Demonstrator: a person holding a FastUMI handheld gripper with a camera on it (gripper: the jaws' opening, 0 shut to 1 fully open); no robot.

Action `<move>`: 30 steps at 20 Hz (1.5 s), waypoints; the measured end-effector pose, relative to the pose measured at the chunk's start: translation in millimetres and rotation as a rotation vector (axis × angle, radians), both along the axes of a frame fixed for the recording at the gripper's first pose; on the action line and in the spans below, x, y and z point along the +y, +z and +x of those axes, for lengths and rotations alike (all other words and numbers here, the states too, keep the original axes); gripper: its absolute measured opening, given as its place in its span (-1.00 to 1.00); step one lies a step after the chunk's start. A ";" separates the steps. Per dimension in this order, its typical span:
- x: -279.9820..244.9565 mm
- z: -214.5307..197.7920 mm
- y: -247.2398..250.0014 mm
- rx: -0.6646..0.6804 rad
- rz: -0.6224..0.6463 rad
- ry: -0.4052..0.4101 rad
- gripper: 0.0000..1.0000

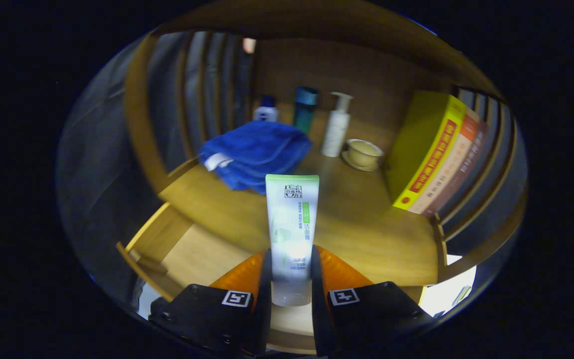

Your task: Pull open the drawer, take out the items inside it, and place them on the countertop above the cabinet.

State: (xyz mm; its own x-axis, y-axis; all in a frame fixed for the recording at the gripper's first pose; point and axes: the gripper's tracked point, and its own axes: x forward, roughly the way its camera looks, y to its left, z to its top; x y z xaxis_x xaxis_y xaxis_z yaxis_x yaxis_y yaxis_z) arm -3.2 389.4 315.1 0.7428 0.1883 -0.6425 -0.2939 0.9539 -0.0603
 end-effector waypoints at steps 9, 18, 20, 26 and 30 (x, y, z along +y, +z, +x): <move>-25.5 36.2 -24.6 0.049 0.023 -0.176 -0.07; -21.7 52.5 -20.8 -0.018 0.108 -0.229 0.51; -15.6 47.6 -2.4 -0.082 0.166 -0.219 0.83; 1.0 8.9 79.3 -0.365 0.276 -0.151 0.98; 1.6 -42.8 123.4 -0.510 0.332 -0.151 0.98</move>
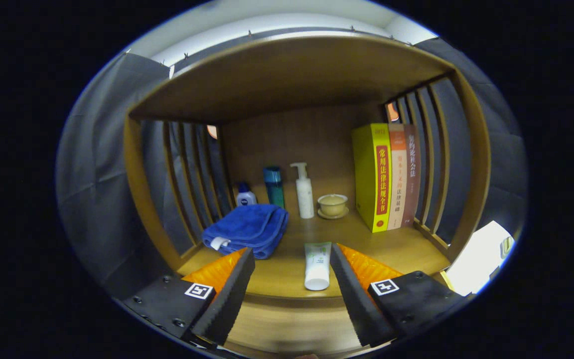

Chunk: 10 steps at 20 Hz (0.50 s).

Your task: Pull open the drawer, take out the items inside it, and place them on the countertop above the cabinet.

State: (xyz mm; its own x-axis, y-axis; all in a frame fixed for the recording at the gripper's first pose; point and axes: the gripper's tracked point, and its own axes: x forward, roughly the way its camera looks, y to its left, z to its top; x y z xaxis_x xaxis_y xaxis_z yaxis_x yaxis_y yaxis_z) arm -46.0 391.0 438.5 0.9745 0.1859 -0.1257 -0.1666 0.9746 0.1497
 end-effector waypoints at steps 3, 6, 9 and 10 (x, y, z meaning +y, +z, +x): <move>-10.1 -39.9 15.7 -0.098 -0.002 -0.031 0.98; -12.7 -85.6 12.2 -0.155 -0.006 -0.047 0.97; -10.0 -127.0 -6.4 -0.198 -0.030 -0.044 0.97; -14.1 -138.8 -14.0 -0.204 -0.050 -0.058 0.97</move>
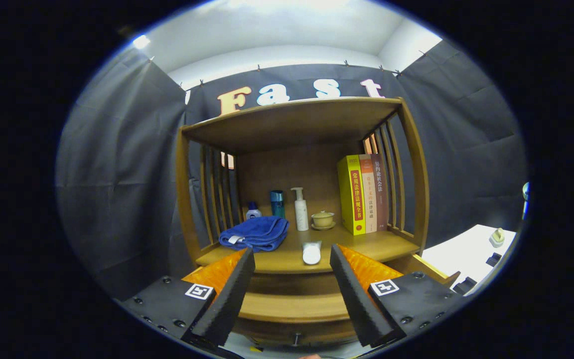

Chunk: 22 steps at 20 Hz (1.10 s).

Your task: Pull open the drawer, take out the items inside it, and place them on the countertop above the cabinet.

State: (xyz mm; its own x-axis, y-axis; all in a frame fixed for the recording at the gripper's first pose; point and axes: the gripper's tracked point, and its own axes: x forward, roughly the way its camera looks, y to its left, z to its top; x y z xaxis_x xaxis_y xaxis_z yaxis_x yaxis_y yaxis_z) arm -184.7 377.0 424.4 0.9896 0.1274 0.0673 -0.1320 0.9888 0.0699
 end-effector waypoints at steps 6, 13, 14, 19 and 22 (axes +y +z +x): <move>-18.4 -55.6 -67.9 0.033 0.006 -0.045 0.98; -8.9 -49.9 -124.2 0.031 -0.052 -0.063 0.98; -4.1 -45.8 -129.8 0.039 -0.048 -0.060 0.98; -5.3 -23.3 -146.1 0.079 -0.043 -0.061 0.98; -8.7 -17.2 -154.2 0.100 -0.014 -0.095 0.96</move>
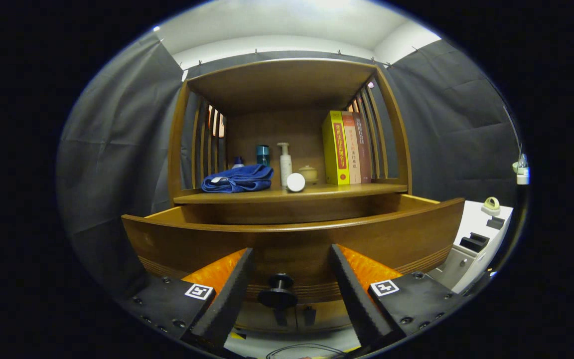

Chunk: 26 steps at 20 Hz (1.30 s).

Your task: Pull open the drawer, take out the items inside it, and place them on the countertop above the cabinet.

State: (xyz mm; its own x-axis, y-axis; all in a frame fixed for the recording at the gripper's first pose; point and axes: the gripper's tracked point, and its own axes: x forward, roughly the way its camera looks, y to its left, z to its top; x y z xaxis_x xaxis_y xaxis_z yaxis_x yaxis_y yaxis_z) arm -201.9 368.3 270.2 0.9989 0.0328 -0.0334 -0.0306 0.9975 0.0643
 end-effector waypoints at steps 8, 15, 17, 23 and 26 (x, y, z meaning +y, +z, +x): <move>4.1 44.8 -2.3 0.056 -0.013 0.000 0.96; 10.7 107.8 -31.8 0.134 -0.026 0.014 0.96; 10.6 122.9 -39.1 0.143 -0.040 0.010 0.96; 15.4 125.7 -41.6 0.143 -0.013 0.017 0.97; 21.7 126.3 -19.2 0.097 -0.016 0.053 0.97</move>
